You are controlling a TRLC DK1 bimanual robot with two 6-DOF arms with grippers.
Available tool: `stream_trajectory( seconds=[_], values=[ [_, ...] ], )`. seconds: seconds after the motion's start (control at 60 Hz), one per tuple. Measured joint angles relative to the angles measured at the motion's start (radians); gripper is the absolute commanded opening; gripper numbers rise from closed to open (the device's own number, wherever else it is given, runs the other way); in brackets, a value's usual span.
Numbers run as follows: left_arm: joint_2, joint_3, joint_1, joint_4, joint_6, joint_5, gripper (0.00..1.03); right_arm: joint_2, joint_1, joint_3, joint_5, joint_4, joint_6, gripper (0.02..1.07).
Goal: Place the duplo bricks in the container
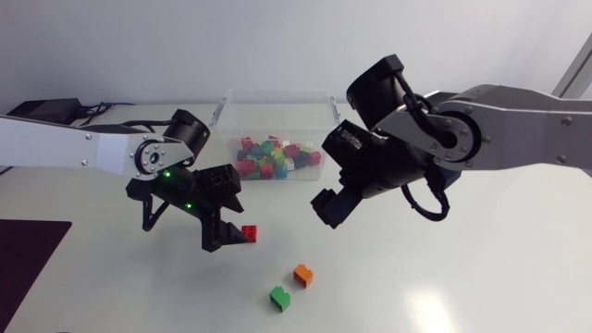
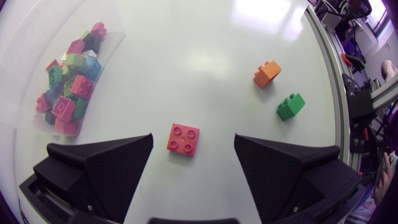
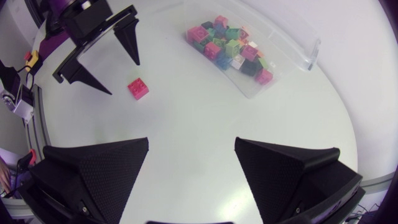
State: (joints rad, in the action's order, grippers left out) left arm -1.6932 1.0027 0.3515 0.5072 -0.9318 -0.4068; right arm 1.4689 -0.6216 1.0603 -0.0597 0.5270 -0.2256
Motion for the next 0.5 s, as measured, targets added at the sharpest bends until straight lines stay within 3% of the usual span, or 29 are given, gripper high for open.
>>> stream_trajectory(
  seconds=[0.25, 0.45, 0.5],
  values=[
    [-0.121, 0.079, 0.017, 0.063, -0.095, 0.135, 0.83, -0.011, -0.041, -0.06, 0.001, 0.013, -0.042, 1.02],
    [-0.166, 0.135, 0.051, 0.086, -0.114, 0.181, 0.83, -0.01, -0.051, -0.076, 0.001, 0.018, -0.058, 1.02],
    [-0.177, 0.145, 0.062, 0.087, -0.116, 0.182, 0.78, -0.007, -0.058, -0.085, 0.001, 0.018, -0.06, 1.02]
  ],
)
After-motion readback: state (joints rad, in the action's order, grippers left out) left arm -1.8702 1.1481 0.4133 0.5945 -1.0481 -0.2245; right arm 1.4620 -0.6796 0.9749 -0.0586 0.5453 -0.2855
